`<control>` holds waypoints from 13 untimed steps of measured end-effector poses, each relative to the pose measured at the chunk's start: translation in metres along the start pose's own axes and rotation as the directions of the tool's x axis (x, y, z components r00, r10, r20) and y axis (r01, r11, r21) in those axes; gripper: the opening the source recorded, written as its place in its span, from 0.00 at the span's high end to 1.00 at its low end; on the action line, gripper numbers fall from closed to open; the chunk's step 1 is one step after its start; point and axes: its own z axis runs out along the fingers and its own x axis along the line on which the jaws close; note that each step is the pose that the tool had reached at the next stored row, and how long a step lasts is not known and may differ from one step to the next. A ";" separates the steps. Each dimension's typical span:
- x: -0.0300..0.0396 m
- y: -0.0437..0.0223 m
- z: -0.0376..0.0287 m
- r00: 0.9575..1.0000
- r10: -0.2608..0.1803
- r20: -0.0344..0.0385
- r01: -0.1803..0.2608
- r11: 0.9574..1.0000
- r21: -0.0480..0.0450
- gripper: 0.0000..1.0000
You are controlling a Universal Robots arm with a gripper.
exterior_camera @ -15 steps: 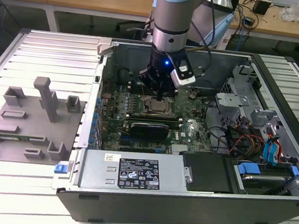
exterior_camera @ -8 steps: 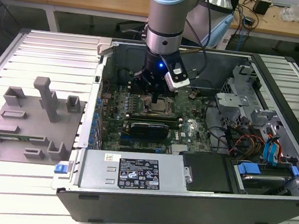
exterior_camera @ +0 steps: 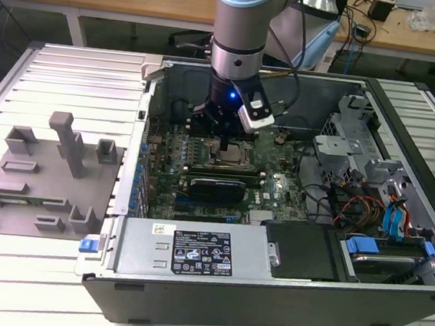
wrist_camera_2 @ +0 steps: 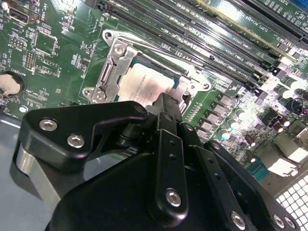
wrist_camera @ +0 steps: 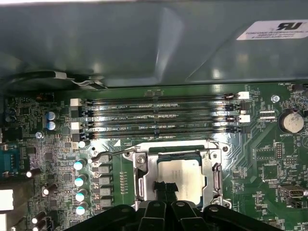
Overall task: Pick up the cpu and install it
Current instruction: 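Close the cpu cover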
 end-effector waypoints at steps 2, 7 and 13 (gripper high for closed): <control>0.0017 -0.0001 0.0001 1.000 0.000 0.000 0.000 1.000 0.000 0.89; 0.0100 -0.0005 0.0007 1.000 0.000 0.001 0.000 1.000 0.000 0.89; 0.0123 -0.0015 0.0080 1.000 0.000 0.001 0.000 1.000 0.000 0.89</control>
